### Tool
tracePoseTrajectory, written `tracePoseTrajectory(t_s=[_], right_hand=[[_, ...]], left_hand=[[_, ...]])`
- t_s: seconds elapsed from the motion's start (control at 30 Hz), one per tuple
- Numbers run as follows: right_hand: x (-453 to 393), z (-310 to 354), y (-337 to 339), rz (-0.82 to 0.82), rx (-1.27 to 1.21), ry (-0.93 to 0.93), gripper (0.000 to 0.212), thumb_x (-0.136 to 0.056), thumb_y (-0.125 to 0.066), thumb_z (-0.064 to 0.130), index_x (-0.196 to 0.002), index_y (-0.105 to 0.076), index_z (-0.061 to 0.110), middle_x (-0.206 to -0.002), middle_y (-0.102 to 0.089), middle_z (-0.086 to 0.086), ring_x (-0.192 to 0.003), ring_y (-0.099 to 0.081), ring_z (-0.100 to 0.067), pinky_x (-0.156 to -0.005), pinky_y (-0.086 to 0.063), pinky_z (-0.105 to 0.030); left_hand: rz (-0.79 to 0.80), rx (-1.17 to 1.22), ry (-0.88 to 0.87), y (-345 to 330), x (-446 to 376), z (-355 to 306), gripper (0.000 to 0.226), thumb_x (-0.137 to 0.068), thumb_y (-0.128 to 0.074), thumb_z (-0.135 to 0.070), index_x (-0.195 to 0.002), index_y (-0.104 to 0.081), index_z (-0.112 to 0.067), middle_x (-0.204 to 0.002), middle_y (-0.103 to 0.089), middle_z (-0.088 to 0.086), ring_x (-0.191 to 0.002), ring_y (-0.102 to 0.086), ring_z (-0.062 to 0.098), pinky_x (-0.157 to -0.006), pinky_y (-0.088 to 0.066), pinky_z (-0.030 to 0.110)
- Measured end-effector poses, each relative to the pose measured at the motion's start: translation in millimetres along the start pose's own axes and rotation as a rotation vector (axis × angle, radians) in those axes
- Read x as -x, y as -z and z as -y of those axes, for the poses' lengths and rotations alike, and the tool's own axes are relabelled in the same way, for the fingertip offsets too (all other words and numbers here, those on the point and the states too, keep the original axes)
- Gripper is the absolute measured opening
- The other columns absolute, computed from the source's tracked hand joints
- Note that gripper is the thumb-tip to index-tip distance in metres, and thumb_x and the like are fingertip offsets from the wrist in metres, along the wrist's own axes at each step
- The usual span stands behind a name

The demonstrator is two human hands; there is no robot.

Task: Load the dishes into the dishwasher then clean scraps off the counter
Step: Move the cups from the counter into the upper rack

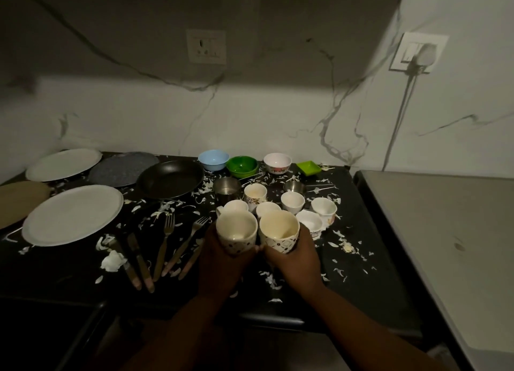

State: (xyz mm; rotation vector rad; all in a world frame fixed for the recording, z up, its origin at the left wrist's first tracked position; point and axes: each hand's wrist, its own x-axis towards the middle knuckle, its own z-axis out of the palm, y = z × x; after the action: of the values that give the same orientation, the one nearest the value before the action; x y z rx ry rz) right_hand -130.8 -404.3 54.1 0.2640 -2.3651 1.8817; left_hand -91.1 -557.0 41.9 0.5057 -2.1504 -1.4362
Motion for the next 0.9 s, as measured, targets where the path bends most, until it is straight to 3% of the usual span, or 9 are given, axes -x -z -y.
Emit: tracePoseTrajectory(t_s=[0.1, 0.2, 0.4, 0.63, 0.73, 0.8, 0.9], right_hand=[[7.5, 18.1, 14.2, -0.069, -0.050, -0.004, 0.077, -0.053, -0.088, 0.046, -0.119, -0.049, 0.040, -0.117, -0.061, 0.016, -0.106, -0.059, 0.000, -0.087, -0.052, -0.023], [22.1, 40.4, 37.0, -0.195, -0.105, -0.012, 0.072, -0.057, -0.091, 0.032, -0.117, -0.051, 0.039, -0.110, -0.064, 0.018, -0.098, -0.060, 0.008, -0.082, -0.052, -0.014], [68.4, 59.4, 113.1, -0.492, -0.157, 0.005, 0.065, -0.065, -0.087, 0.012, -0.116, -0.052, 0.032, -0.109, -0.065, 0.012, -0.098, -0.064, -0.003, -0.077, -0.054, -0.021], [173.9, 43.5, 236.7, -0.772, -0.202, -0.116, 0.062, -0.068, -0.084, 0.010, -0.121, -0.054, 0.021, -0.108, -0.069, -0.002, -0.096, -0.068, -0.018, -0.075, -0.059, -0.034], [225.3, 19.6, 286.3, -0.875, -0.250, -0.221, 0.057, -0.069, -0.080, 0.015, -0.120, -0.055, 0.020, -0.107, -0.069, -0.007, -0.092, -0.069, -0.023, -0.065, -0.057, -0.032], [258.0, -4.9, 317.1, -0.956, -0.291, -0.310, 0.056, -0.075, -0.078, 0.016, -0.123, -0.050, 0.017, -0.109, -0.067, -0.009, -0.088, -0.069, -0.024, -0.058, -0.054, -0.028], [301.6, -52.3, 359.1, -1.053, -0.365, -0.475, 0.045, -0.082, -0.073, 0.023, -0.116, -0.046, 0.014, -0.101, -0.065, -0.010, -0.073, -0.065, -0.018, -0.047, -0.047, -0.026]], left_hand=[[-0.009, 0.017, -0.152, -0.9, -5.5, -17.7, 0.105, -0.043, -0.081, -0.059, -0.133, -0.037, -0.024, -0.129, -0.051, -0.006, -0.120, -0.051, 0.018, -0.096, -0.048, 0.037], [0.085, 0.074, -0.264, -7.8, -5.6, -45.1, 0.107, -0.046, -0.081, -0.061, -0.136, -0.038, -0.024, -0.133, -0.052, -0.004, -0.123, -0.050, 0.015, -0.098, -0.048, 0.041], [0.403, 0.370, -0.365, -62.8, 32.7, -105.0, 0.100, -0.050, -0.085, -0.048, -0.136, -0.037, -0.029, -0.136, -0.049, -0.008, -0.125, -0.047, 0.008, -0.102, -0.045, 0.040], [0.903, 0.507, -0.339, -157.1, 150.5, -156.2, 0.101, -0.048, -0.081, -0.047, -0.137, -0.038, -0.029, -0.136, -0.050, -0.005, -0.121, -0.051, 0.011, -0.098, -0.049, 0.037], [1.100, 0.439, -0.336, -199.4, 208.5, -166.1, 0.101, -0.047, -0.081, -0.049, -0.136, -0.039, -0.029, -0.133, -0.050, -0.006, -0.119, -0.051, 0.009, -0.096, -0.048, 0.030], [1.241, 0.359, -0.316, -228.0, 249.0, -167.1, 0.100, -0.047, -0.082, -0.049, -0.135, -0.038, -0.031, -0.128, -0.053, -0.007, -0.113, -0.055, 0.010, -0.091, -0.052, 0.034], [1.457, 0.188, -0.255, -271.4, 307.6, -160.3, 0.095, -0.059, -0.087, -0.035, -0.137, -0.034, -0.029, -0.120, -0.056, -0.007, -0.103, -0.058, 0.010, -0.082, -0.056, 0.035]])
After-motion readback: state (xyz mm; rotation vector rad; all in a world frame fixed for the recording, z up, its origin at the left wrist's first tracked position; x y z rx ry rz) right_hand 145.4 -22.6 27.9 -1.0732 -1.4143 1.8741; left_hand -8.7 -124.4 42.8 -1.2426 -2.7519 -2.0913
